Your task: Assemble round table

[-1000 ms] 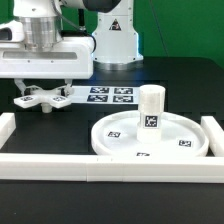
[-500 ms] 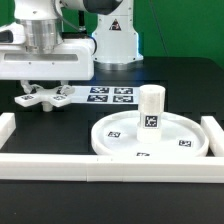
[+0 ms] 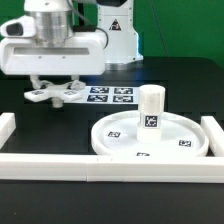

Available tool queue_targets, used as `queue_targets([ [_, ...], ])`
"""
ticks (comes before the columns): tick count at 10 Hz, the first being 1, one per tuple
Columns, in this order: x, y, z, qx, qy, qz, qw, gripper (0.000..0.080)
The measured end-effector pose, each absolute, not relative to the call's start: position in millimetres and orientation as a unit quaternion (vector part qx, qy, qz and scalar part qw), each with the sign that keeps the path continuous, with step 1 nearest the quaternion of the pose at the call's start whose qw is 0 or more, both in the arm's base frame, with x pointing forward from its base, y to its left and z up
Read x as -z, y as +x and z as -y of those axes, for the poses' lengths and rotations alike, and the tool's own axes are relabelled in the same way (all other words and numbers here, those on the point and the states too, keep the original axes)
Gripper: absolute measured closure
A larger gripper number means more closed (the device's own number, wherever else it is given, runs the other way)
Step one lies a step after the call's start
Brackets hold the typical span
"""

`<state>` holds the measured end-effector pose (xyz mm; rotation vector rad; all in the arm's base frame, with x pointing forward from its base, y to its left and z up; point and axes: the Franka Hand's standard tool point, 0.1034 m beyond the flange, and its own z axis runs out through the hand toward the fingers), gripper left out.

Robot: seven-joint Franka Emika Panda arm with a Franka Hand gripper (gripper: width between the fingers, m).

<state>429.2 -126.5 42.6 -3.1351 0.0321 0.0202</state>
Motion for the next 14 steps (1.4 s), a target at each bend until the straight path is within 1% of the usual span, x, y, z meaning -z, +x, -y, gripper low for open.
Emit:
queue_targets([
  [2, -69.2, 447, 78, -0.003, -0.998, -0.056, 0.016, 0.0351],
  [3, -86.2, 462, 50, -0.007, -0.996, -0.09, 0.025, 0.0351],
  [4, -106.7, 484, 26, -0.007, -0.993, -0.112, 0.032, 0.0351],
  [7, -140.5, 534, -1, -0.012, -0.991, -0.13, 0.043, 0.0351],
  [8, -144.5, 550, -5, -0.013, -0.991, -0.129, 0.043, 0.0351],
  [9, -144.0, 568, -5, -0.008, -0.991, -0.125, 0.042, 0.0351],
  [11, -139.6, 586, -4, -0.006, -0.991, -0.126, 0.039, 0.0351],
  [14, -132.7, 584, -12, -0.013, -0.99, -0.135, 0.039, 0.0351],
])
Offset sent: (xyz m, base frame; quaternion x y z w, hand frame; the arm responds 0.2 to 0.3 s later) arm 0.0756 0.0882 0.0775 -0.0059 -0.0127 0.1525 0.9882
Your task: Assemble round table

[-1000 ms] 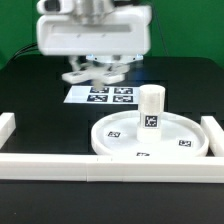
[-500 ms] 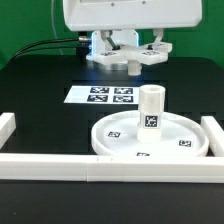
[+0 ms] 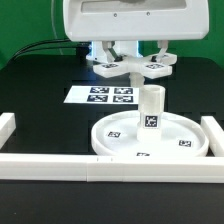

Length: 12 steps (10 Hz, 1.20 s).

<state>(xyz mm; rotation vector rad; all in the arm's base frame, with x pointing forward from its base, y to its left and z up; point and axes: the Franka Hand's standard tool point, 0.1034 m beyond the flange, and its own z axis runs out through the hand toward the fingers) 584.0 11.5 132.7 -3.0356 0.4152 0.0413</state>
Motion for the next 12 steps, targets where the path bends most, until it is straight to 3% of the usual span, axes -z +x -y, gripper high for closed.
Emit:
queue_targets([
  [7, -132.7, 573, -24, -0.013, -0.99, -0.134, 0.039, 0.035],
  [12, -121.3, 565, -32, -0.013, -0.991, -0.127, 0.036, 0.035],
])
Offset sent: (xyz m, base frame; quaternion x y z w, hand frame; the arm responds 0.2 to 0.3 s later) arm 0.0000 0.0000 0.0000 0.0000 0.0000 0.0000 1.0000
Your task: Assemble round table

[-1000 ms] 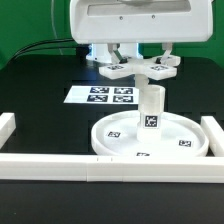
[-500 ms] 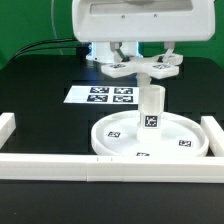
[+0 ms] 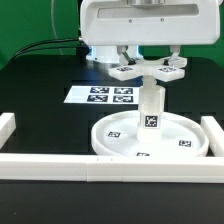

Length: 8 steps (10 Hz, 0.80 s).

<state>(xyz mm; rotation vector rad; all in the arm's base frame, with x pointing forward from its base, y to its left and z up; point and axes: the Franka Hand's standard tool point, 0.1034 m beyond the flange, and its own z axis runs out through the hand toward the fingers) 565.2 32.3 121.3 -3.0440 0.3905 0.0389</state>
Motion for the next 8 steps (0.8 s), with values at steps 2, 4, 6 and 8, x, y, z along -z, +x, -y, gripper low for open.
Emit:
queue_targets([
  [2, -121.1, 568.2, -34.4, -0.003, -0.991, -0.125, 0.036, 0.035],
  [4, -121.2, 571.3, -38.2, 0.011, -0.992, -0.122, 0.036, 0.035],
  [6, -121.3, 571.9, -39.2, 0.017, -0.992, -0.121, 0.036, 0.035],
  [8, -121.3, 565.2, -37.9, 0.015, -0.992, -0.121, 0.036, 0.035],
])
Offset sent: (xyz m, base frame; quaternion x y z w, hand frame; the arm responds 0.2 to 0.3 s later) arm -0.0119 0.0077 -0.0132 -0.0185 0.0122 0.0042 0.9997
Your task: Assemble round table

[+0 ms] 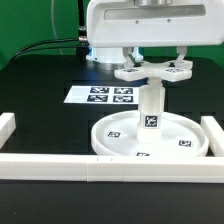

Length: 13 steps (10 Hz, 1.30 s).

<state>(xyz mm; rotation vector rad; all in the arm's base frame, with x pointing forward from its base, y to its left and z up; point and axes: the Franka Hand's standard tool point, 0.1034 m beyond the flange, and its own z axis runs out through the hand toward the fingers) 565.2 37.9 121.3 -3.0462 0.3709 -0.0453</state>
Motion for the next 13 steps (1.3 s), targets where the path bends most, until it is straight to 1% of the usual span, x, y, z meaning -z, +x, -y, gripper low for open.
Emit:
queue_targets([
  [2, -120.8, 560, -36, 0.012, -0.992, -0.12, 0.036, 0.035],
  [4, -116.4, 555, -37, 0.006, -0.992, -0.117, 0.035, 0.035],
  [10, -99.4, 563, -37, 0.0, -0.996, -0.087, 0.03, 0.035],
  [13, -98.8, 564, -36, -0.001, -0.998, -0.061, 0.03, 0.035],
])
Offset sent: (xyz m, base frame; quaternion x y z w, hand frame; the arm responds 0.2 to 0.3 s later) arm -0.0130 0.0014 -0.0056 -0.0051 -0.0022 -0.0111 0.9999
